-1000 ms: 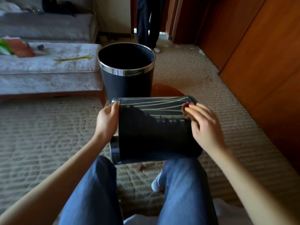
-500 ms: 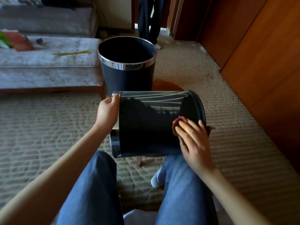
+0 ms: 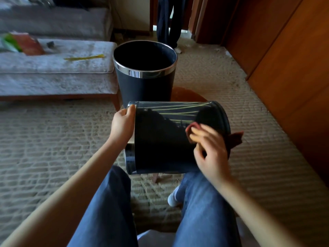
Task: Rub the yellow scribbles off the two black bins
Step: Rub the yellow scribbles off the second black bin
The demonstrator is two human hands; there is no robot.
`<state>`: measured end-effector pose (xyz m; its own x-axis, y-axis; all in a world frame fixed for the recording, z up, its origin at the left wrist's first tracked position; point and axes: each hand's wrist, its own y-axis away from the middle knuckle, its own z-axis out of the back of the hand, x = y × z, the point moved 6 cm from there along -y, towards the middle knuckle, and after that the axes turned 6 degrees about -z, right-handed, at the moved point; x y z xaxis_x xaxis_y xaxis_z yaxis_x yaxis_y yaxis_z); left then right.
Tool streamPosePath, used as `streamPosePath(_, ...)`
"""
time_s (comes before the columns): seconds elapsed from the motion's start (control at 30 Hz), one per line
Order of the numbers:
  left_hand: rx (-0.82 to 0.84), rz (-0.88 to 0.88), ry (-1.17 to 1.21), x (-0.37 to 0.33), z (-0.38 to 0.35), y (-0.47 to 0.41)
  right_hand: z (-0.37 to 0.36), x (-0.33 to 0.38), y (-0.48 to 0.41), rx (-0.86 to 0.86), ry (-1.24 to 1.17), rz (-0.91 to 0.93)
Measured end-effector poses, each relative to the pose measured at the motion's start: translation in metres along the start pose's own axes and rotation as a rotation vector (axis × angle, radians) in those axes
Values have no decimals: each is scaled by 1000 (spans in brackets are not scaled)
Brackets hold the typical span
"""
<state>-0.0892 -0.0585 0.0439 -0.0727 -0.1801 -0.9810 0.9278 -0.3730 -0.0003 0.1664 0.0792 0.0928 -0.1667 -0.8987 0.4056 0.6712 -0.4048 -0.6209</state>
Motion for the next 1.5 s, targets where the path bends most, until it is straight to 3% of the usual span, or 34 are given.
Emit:
streamPosePath(0.2,18,2,39,3,0,5,-5,12,35,93,170,298)
streamPosePath(0.27,14,-1,41,3,1,7,0,4,7,95,218,245)
streamPosePath(0.4,16,-20,28,2,1,11,3,-11,-64,95,337,-57)
streamPosePath(0.5,9,-24,5,0,2,9,-3,-6,-70,70,273,-103)
streamPosePath(0.67,35,-14,-2,-5,0,9,-20,33,10,72,93,147)
streamPosePath(0.83,29,-27,32,-6,1,16,-20,33,25,129,195,488)
streamPosePath(1.07,-13,-70,41,-3,4,33,-15,18,-63,70,199,204)
streamPosePath(1.2,-13,-64,35,-3,4,34,-17,27,-48,32,145,114)
streamPosePath(1.37,-7,-75,-3,-9,5,29,-27,48,20,141,94,347)
streamPosePath(1.43,-7,-100,-14,-11,5,33,-24,48,25,169,147,502)
streamPosePath(1.5,-15,-117,-9,-11,6,40,-19,44,9,159,174,520)
